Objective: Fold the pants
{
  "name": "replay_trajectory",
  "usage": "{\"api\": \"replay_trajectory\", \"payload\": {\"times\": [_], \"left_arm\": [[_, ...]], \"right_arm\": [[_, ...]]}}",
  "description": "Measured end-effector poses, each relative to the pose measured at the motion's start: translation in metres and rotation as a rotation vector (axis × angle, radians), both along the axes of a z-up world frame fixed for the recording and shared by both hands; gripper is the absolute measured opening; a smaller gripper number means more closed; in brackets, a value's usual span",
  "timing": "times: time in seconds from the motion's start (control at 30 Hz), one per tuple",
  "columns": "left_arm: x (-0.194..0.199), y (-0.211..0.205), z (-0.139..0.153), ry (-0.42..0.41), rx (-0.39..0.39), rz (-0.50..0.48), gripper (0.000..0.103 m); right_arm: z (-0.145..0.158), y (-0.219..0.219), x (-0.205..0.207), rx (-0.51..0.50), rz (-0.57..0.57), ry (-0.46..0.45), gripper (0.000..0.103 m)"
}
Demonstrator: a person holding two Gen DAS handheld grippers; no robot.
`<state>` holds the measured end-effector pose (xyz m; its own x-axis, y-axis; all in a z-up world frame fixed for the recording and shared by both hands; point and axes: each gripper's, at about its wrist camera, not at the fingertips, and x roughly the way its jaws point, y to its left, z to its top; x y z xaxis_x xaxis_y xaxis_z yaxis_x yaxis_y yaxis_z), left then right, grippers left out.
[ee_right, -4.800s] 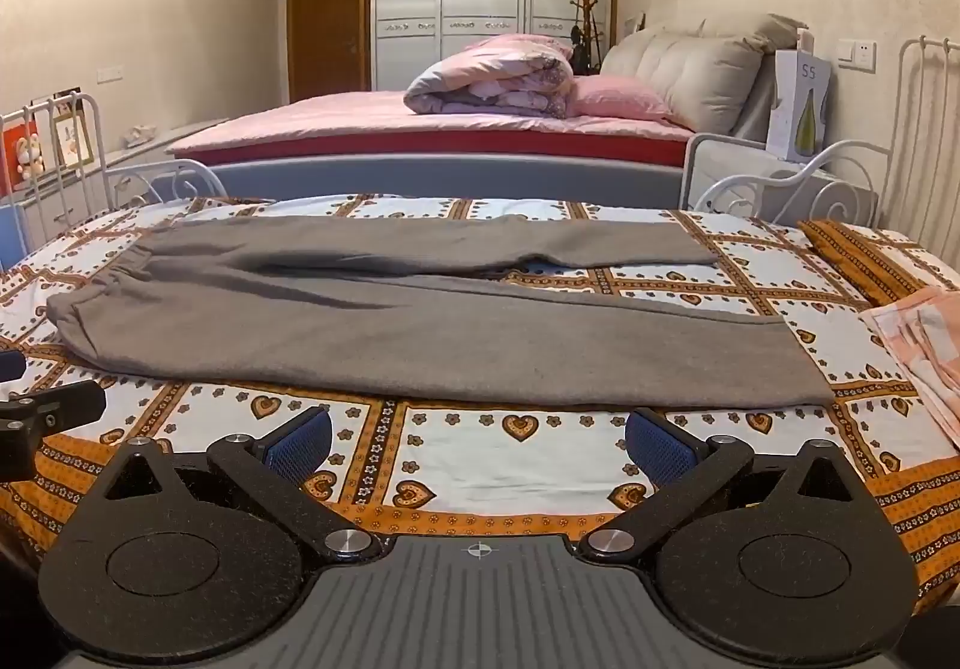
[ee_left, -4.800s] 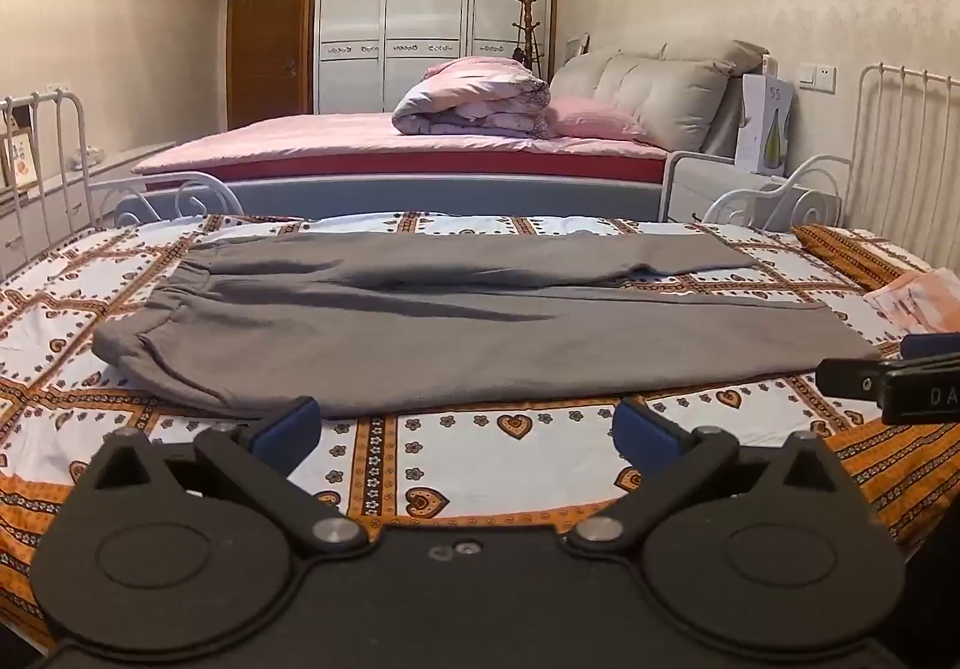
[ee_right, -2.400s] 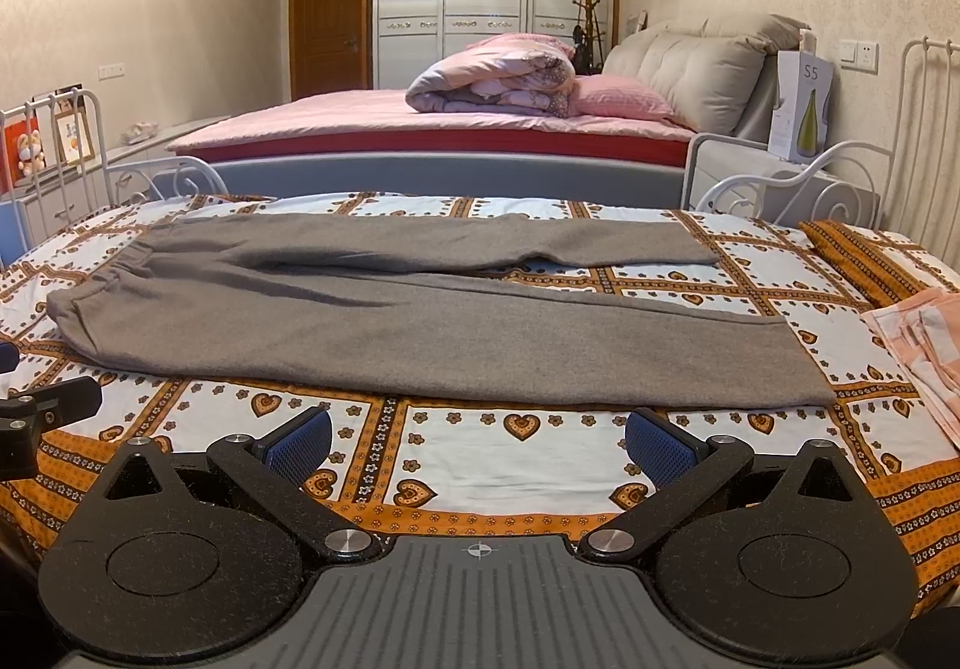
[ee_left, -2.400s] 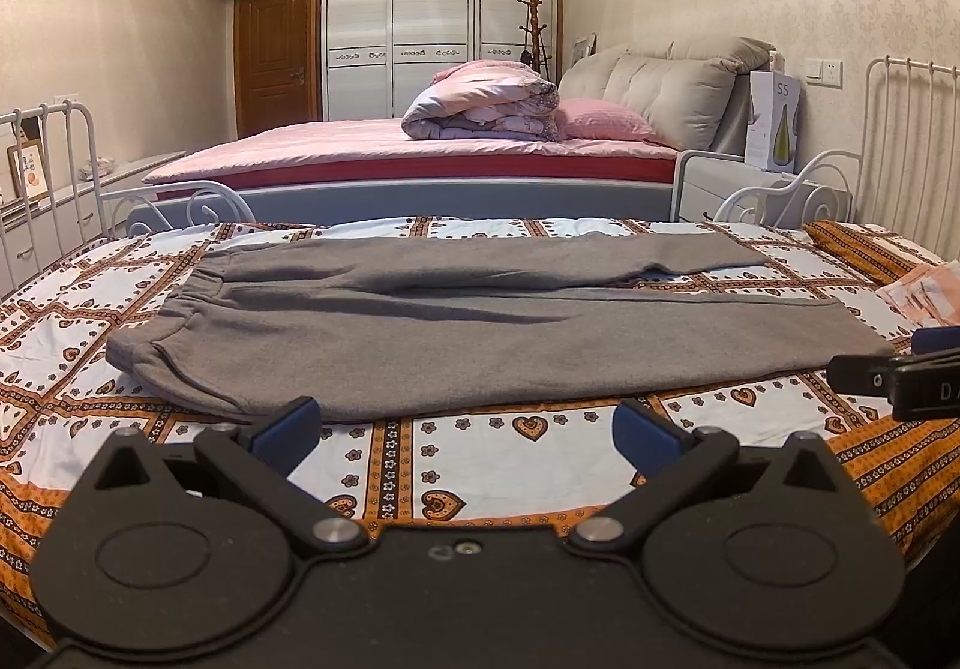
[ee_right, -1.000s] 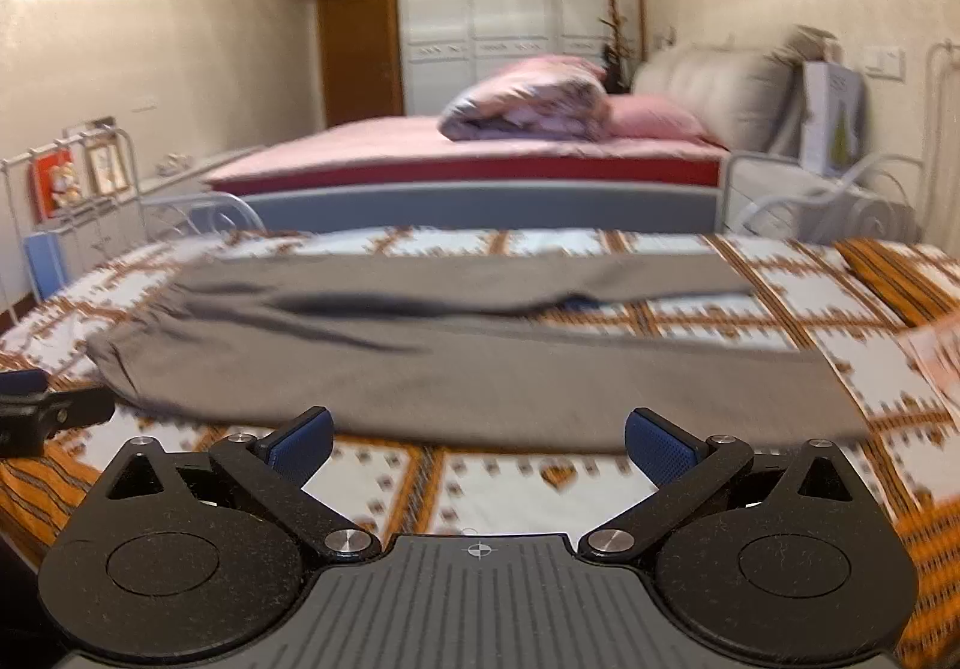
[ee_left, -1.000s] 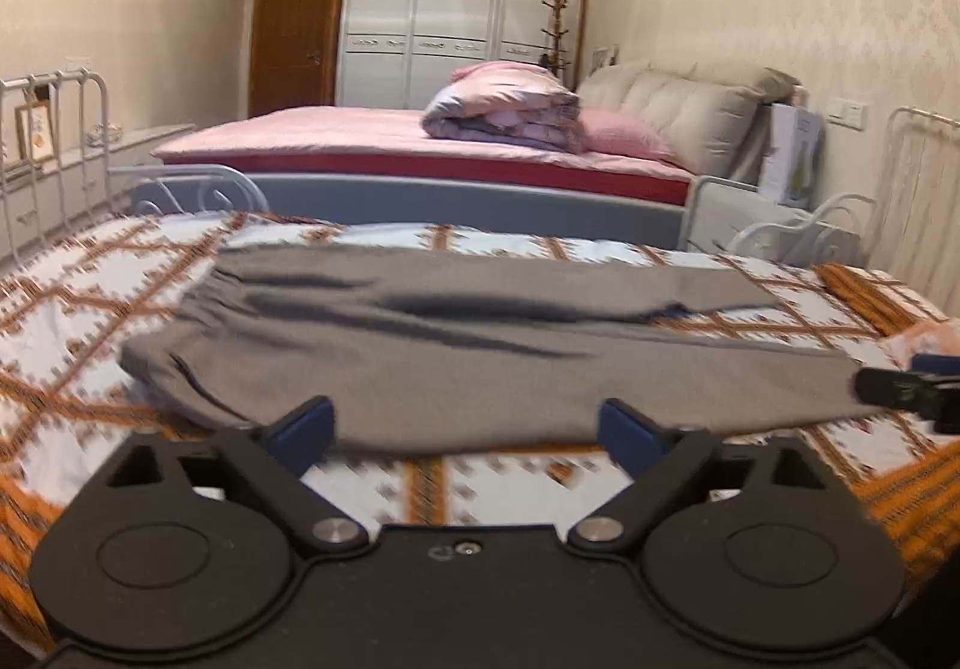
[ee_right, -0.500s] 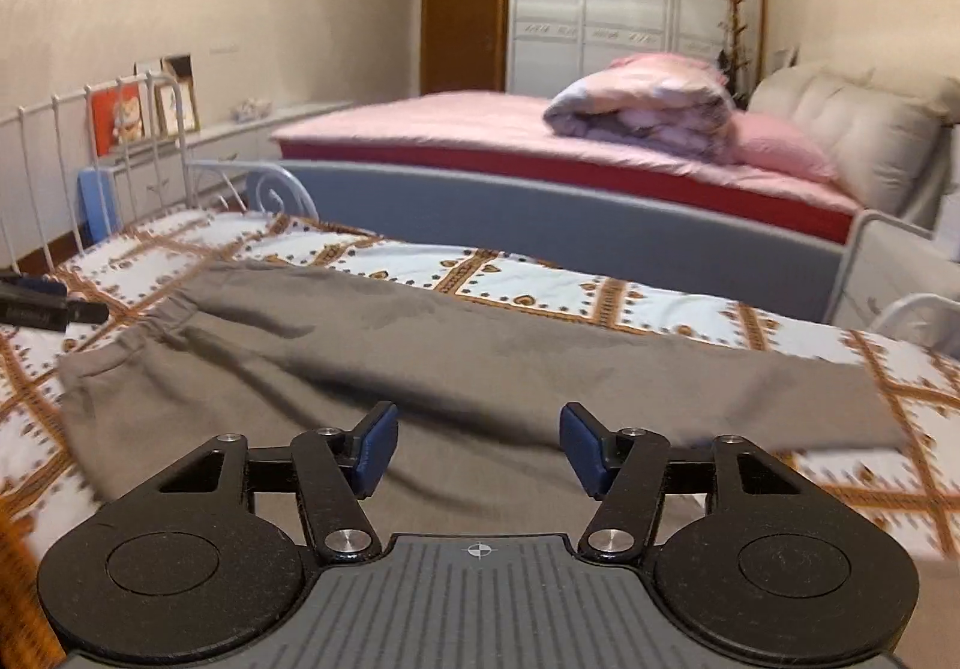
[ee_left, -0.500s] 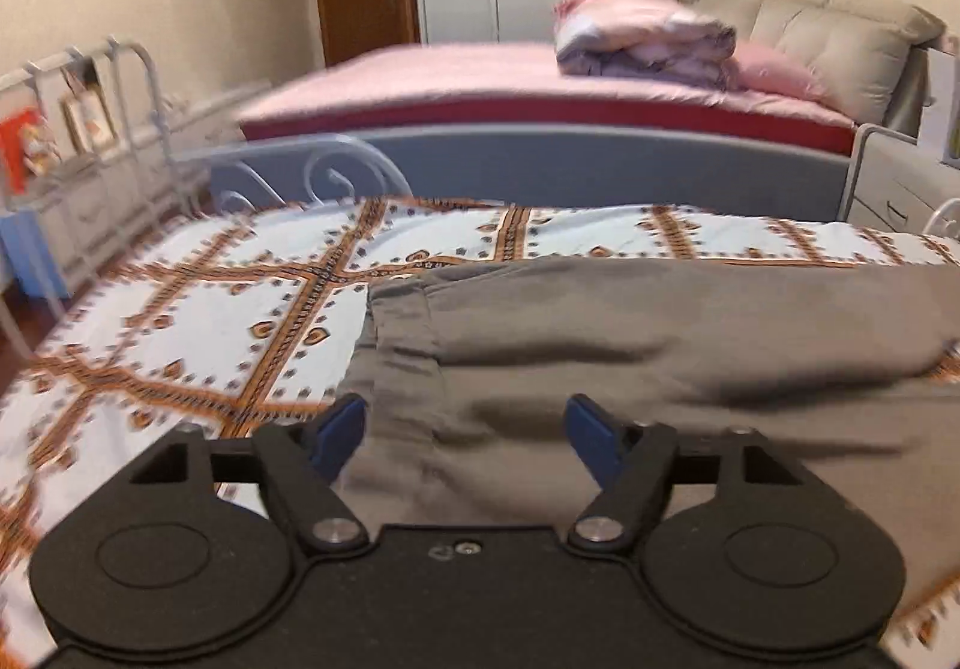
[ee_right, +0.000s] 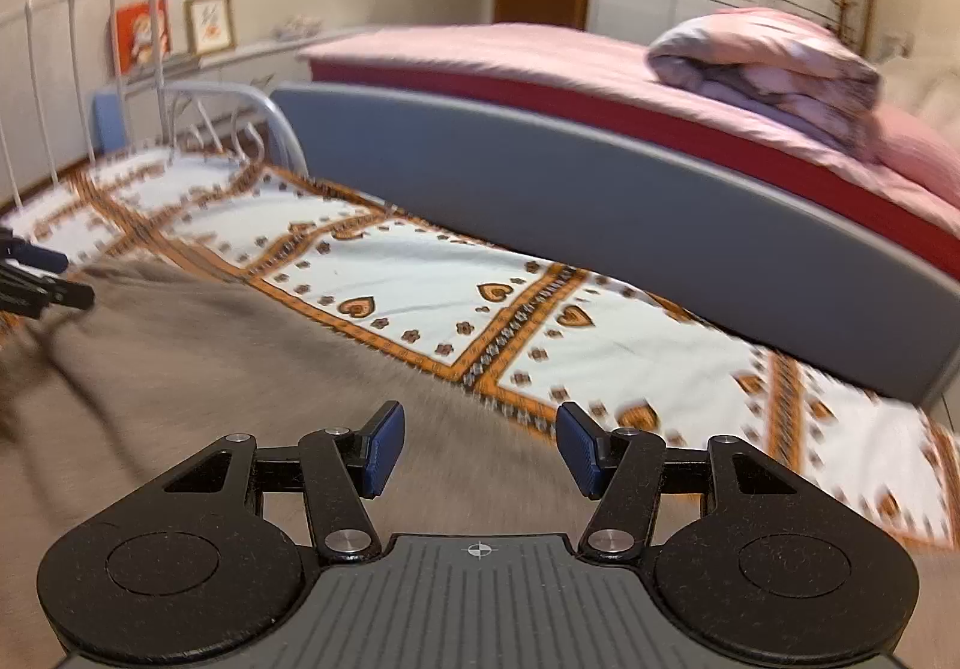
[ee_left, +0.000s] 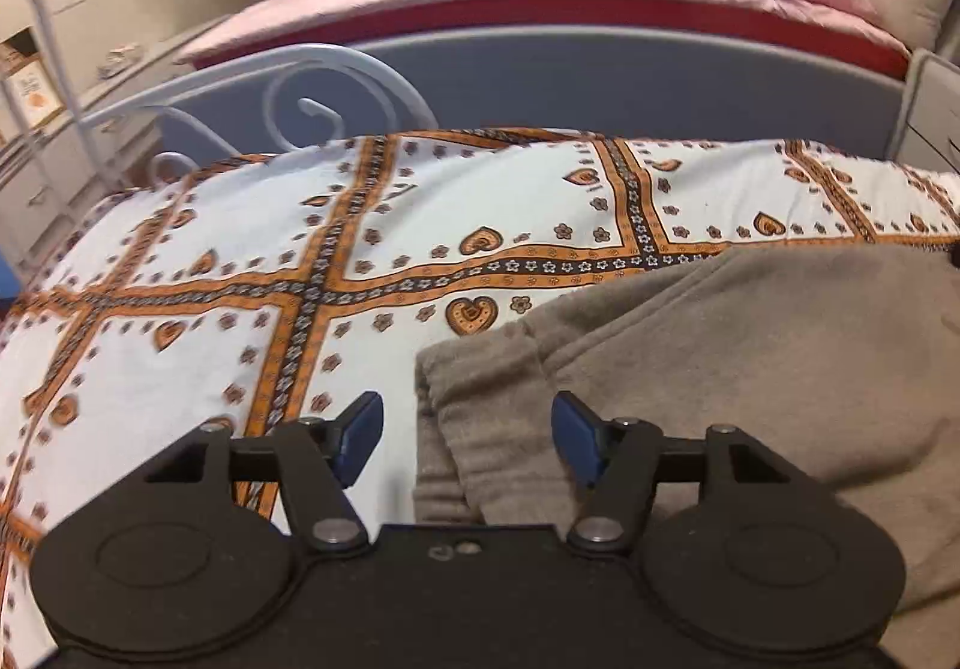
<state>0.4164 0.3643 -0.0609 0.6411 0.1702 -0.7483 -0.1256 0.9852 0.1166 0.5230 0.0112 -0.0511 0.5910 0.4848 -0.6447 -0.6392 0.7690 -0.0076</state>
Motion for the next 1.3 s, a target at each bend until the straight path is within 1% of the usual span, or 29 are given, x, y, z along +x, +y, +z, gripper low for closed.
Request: {"api": "replay_trajectory", "payload": {"times": [0.07,0.13,0.17,0.27,0.3,0.33,0.43,0.5,0.53,0.6,0.63,0.67,0.7,0.73,0.77,0.83,0.9,0.97,1.0,1.13,1.17,1.23,1.3], "left_arm": [[0.008,0.001,-0.003,0.013,0.001,-0.026,0.055],[0.015,0.003,-0.006,0.020,-0.029,-0.035,0.055],[0.019,0.004,-0.009,0.036,-0.059,-0.045,0.057],[0.027,0.005,-0.016,0.049,-0.072,-0.042,0.059],[0.029,0.008,-0.016,0.046,-0.090,-0.028,0.059],[0.031,0.010,-0.016,0.046,-0.109,-0.019,0.059],[0.035,0.017,-0.017,0.042,-0.147,-0.025,0.059],[0.036,0.019,-0.018,0.040,-0.162,-0.036,0.057],[0.036,0.019,-0.019,0.034,-0.165,-0.040,0.055],[0.036,0.017,-0.020,0.003,-0.158,-0.049,0.046],[0.036,0.016,-0.020,-0.017,-0.159,-0.052,0.036],[0.035,0.015,-0.020,-0.035,-0.159,-0.058,0.031],[0.033,0.011,-0.018,-0.053,-0.140,-0.068,0.029],[0.031,0.007,-0.017,-0.065,-0.118,-0.078,0.027],[0.028,0.004,-0.015,-0.073,-0.105,-0.083,0.024],[0.018,0.002,-0.006,-0.106,-0.097,-0.090,0.023],[0.001,0.003,0.009,-0.172,-0.093,-0.107,0.022],[-0.020,0.001,0.025,-0.232,-0.066,-0.119,0.022],[-0.034,0.001,0.033,-0.270,-0.074,-0.126,0.022],[-0.092,-0.011,0.059,-0.391,-0.093,-0.161,0.022],[-0.108,-0.014,0.063,-0.411,-0.098,-0.168,0.022],[-0.138,-0.019,0.067,-0.424,-0.097,-0.185,0.022],[-0.166,-0.024,0.063,-0.414,-0.120,-0.174,0.029]], "right_arm": [[-0.012,0.009,0.020,-0.011,0.027,0.022,0.057],[-0.021,0.013,0.033,-0.020,0.045,0.040,0.057],[-0.026,0.014,0.039,-0.019,0.056,0.054,0.057],[-0.037,0.015,0.043,-0.070,0.071,0.052,0.057],[-0.040,0.013,0.043,-0.078,0.077,0.050,0.057],[-0.041,0.010,0.045,-0.060,0.089,0.056,0.057],[-0.041,0.007,0.054,-0.051,0.115,0.094,0.058],[-0.043,0.007,0.060,-0.049,0.145,0.128,0.058],[-0.044,0.007,0.063,-0.050,0.150,0.143,0.057],[-0.045,0.009,0.061,-0.054,0.158,0.153,0.045],[-0.045,0.011,0.059,-0.049,0.160,0.156,0.033],[-0.044,0.014,0.057,-0.051,0.158,0.151,0.020],[-0.042,0.016,0.054,-0.060,0.159,0.144,0.015],[-0.040,0.018,0.052,-0.068,0.162,0.138,0.008],[-0.037,0.019,0.049,-0.078,0.165,0.126,0.006],[-0.026,0.014,0.042,-0.063,0.157,0.113,0.005],[-0.011,0.007,0.030,-0.030,0.162,0.094,0.005],[0.008,-0.002,0.009,-0.019,0.177,0.062,0.005],[0.016,-0.005,-0.003,-0.018,0.187,0.046,0.005],[0.043,-0.021,-0.068,-0.041,0.221,-0.040,0.005],[0.048,-0.026,-0.089,-0.052,0.230,-0.066,0.005],[0.055,-0.038,-0.132,-0.068,0.248,-0.091,0.005],[0.059,-0.047,-0.173,-0.095,0.267,-0.122,0.005]]}}
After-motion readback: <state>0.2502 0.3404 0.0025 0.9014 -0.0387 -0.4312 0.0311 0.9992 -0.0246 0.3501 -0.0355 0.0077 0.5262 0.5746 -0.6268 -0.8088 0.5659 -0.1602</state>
